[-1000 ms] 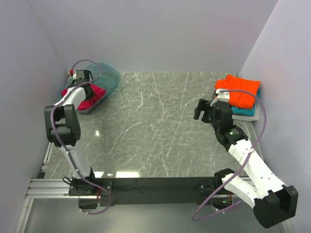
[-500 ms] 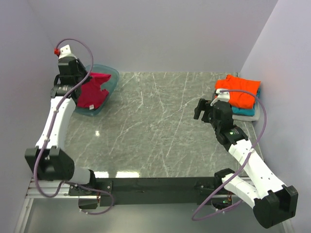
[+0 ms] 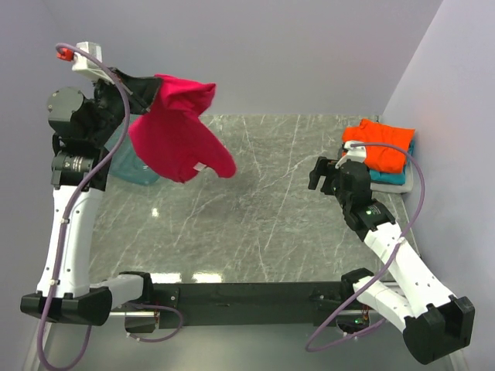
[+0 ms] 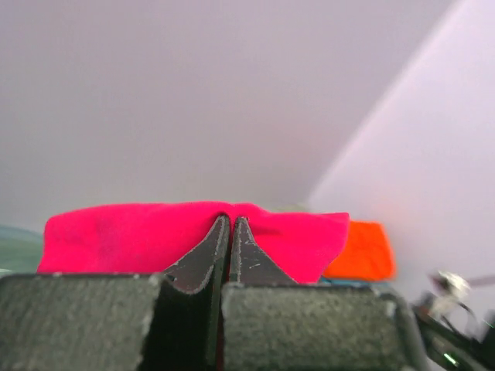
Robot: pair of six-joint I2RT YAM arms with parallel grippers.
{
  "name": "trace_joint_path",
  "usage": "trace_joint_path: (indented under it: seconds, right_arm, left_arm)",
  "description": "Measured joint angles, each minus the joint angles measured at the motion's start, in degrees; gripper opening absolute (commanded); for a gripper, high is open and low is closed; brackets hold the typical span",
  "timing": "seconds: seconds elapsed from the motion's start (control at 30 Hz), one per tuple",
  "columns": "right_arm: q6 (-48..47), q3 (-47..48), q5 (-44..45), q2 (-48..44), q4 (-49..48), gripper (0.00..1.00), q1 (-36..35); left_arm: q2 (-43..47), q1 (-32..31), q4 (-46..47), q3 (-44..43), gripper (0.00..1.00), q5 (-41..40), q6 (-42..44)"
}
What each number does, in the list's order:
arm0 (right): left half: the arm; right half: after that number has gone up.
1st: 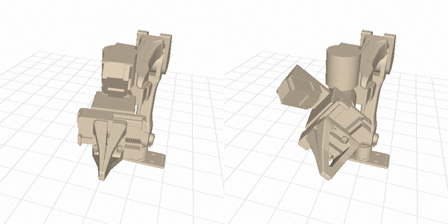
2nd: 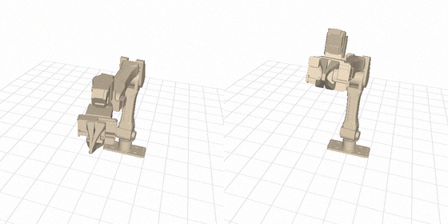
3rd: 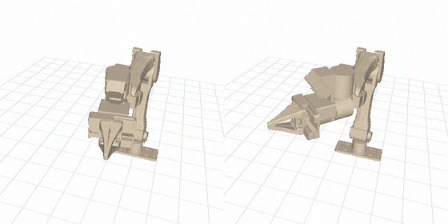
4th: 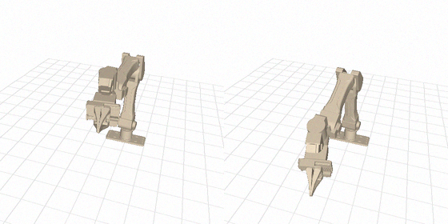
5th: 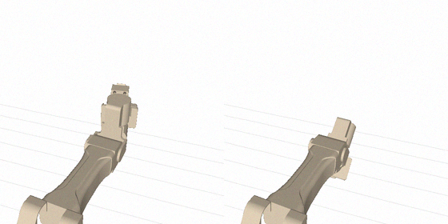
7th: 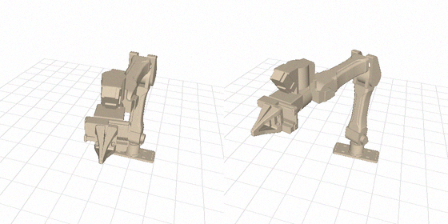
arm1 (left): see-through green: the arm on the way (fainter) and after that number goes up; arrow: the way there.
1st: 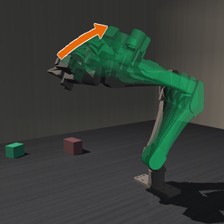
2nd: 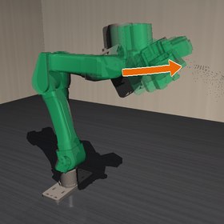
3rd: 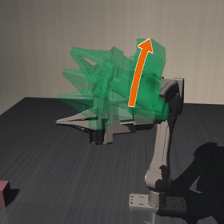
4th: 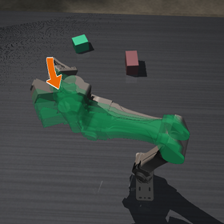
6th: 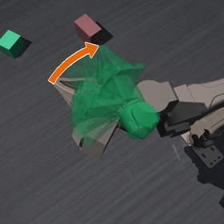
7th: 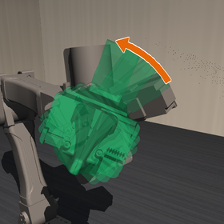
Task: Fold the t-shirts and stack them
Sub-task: Move the tshirt to the center of the board, then flatten the tshirt out
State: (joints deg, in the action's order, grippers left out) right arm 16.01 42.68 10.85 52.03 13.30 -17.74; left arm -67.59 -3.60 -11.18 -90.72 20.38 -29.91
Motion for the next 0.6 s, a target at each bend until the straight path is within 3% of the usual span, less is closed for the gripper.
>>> trace_joint_path:
  seconds: [0.1,0.13,0.17,0.3,0.33,0.6]
  right_arm:
    - [0.0,0.0,0.0,-0.1,0.0,0.90,0.0]
    - [0.0,0.0,0.0,-0.1,0.0,0.90,0.0]
    - [0.0,0.0,0.0,-0.1,0.0,0.90,0.0]
    - [0.0,0.0,-0.4,1.3,0.0,0.89,0.0]
    - [0.0,0.0,-0.7,1.8,0.0,0.89,0.0]
    - [1.3,-0.1,-6.4,6.2,-0.7,0.84,-1.1]
  left_arm:
    - [-0.5,-1.7,2.5,2.1,0.22,4.5,-1.5]
    - [-0.9,-2.7,3.1,3.8,0.40,5.3,-1.9]
    - [-1.4,-3.7,3.2,5.4,0.47,5.1,-1.8]
    - [-6.1,-9.8,1.5,13.7,0.58,-1.7,-1.6]
    - [-7.1,-11.2,1.2,15.8,0.66,-3.7,-1.4]
    - [-6.3,-26.8,-2.8,34.5,0.65,-25.2,-2.1]
